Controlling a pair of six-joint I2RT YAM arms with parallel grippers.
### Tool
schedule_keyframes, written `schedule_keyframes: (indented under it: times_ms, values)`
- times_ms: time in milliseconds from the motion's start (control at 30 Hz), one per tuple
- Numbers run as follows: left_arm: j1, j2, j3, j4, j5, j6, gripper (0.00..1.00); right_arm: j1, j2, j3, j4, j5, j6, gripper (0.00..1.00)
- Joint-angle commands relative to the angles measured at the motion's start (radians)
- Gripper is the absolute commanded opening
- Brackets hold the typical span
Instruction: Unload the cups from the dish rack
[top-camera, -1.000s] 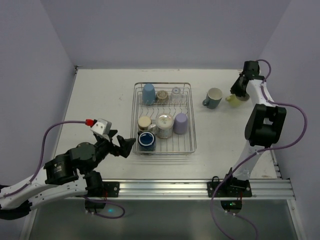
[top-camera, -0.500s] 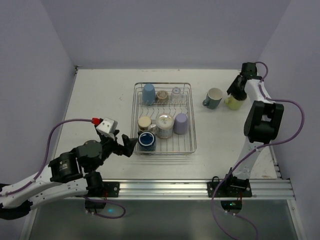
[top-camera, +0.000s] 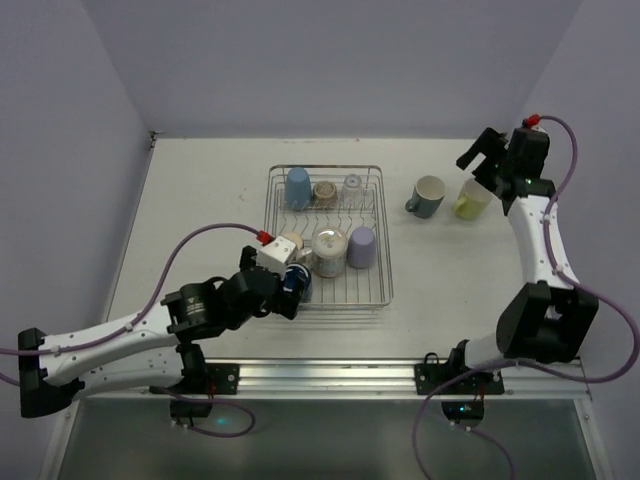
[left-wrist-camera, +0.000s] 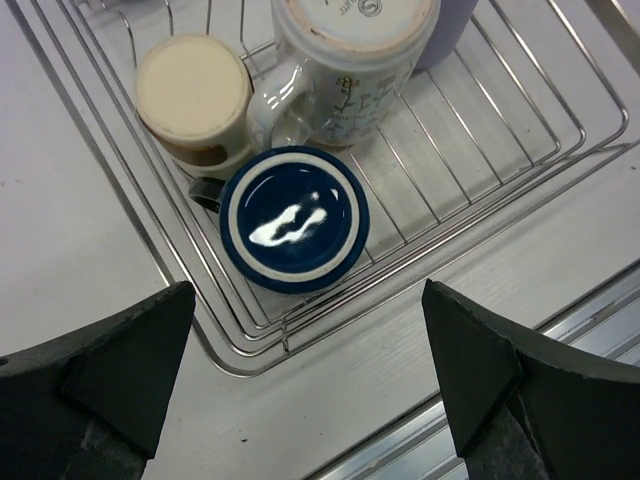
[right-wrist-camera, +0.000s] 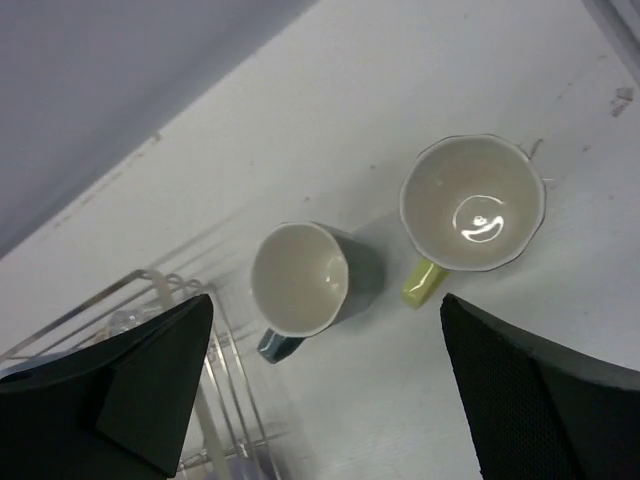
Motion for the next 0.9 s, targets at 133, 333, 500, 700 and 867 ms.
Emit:
schedule_keyframes:
  times_ms: [133, 333, 500, 700, 867]
  values:
    - [-0.009, 0.17, 0.086, -0.005, -0.071, -0.068, 1.0, 0.071, -0.442, -0.428, 0.297, -0.249, 0.112, 0.99]
    - [-0.007, 0.258, 0.096, 0.007, -0.116, -0.098, 1.0, 0.215, -0.616, -0.554, 0.303, -0.275, 0.099, 0.99]
    - [0.033, 0.317, 0.086, 0.059, -0.091, -0.1, 1.0, 0.244, -0.696, -0.599, 0.311, -0.318, 0.11, 0.99]
    - [0.128, 0.351, 0.055, 0.142, -0.024, -0.066, 1.0, 0.247, -0.764, -0.629, 0.282, -0.37, 0.086, 0.99]
    - [0.142, 0.4, 0.05, 0.19, 0.007, -0.051, 1.0, 0.247, -0.788, -0.646, 0.254, -0.386, 0.058, 0.99]
